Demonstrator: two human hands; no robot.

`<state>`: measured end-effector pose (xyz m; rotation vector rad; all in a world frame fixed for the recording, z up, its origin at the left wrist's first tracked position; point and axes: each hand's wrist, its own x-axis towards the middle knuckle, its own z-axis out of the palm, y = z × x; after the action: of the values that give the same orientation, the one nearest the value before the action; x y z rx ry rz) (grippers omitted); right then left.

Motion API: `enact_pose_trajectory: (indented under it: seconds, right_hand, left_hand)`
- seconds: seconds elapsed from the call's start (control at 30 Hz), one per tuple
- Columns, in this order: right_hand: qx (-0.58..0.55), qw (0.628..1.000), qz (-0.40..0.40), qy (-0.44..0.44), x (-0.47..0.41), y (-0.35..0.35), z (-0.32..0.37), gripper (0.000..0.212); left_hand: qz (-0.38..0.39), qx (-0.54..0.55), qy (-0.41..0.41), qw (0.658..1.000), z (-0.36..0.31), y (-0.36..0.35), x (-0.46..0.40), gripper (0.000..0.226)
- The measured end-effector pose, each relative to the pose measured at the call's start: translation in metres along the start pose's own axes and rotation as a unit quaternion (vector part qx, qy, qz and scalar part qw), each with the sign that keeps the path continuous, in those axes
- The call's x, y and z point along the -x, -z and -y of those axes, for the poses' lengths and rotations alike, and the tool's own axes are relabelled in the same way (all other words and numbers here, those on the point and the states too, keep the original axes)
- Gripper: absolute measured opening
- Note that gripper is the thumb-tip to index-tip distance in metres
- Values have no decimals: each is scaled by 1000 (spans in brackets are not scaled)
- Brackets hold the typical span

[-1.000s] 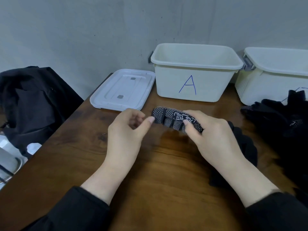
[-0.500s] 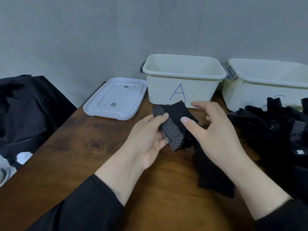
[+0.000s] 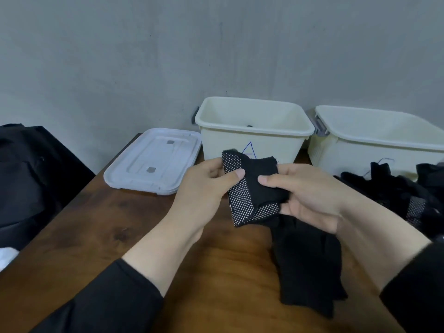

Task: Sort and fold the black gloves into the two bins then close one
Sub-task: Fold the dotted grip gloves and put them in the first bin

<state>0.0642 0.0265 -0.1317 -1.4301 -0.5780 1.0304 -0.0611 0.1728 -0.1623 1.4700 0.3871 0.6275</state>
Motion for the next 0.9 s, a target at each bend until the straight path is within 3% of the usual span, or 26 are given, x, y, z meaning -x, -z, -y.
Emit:
enact_pose_trajectory:
  seconds: [0.17, 0.33, 0.5, 0.67, 0.8, 0.9]
  right_hand:
    - [20, 999, -36, 30, -7, 24, 33, 28]
    - [51, 991, -97, 73, -23, 53, 88, 26]
    - [107, 979, -155, 77, -68, 80, 128, 29]
    - [69, 983, -165, 39, -118, 88, 137, 30]
    - [-3, 987, -162, 6, -160, 79, 125, 33]
    - [-28, 986, -162, -40, -193, 62, 111, 35]
  left_hand:
    - [-135, -132, -66, 980, 17, 30, -39, 21]
    - [-175, -264, -126, 940, 31, 54, -84, 36]
    - [-112, -320, -174, 924, 30, 59, -130, 45]
    - [-17, -349, -204, 915, 20, 61, -166, 51]
    - [-3, -409, -188, 893, 11, 59, -177, 54]
    - [9, -408, -155, 899, 9, 60, -179, 50]
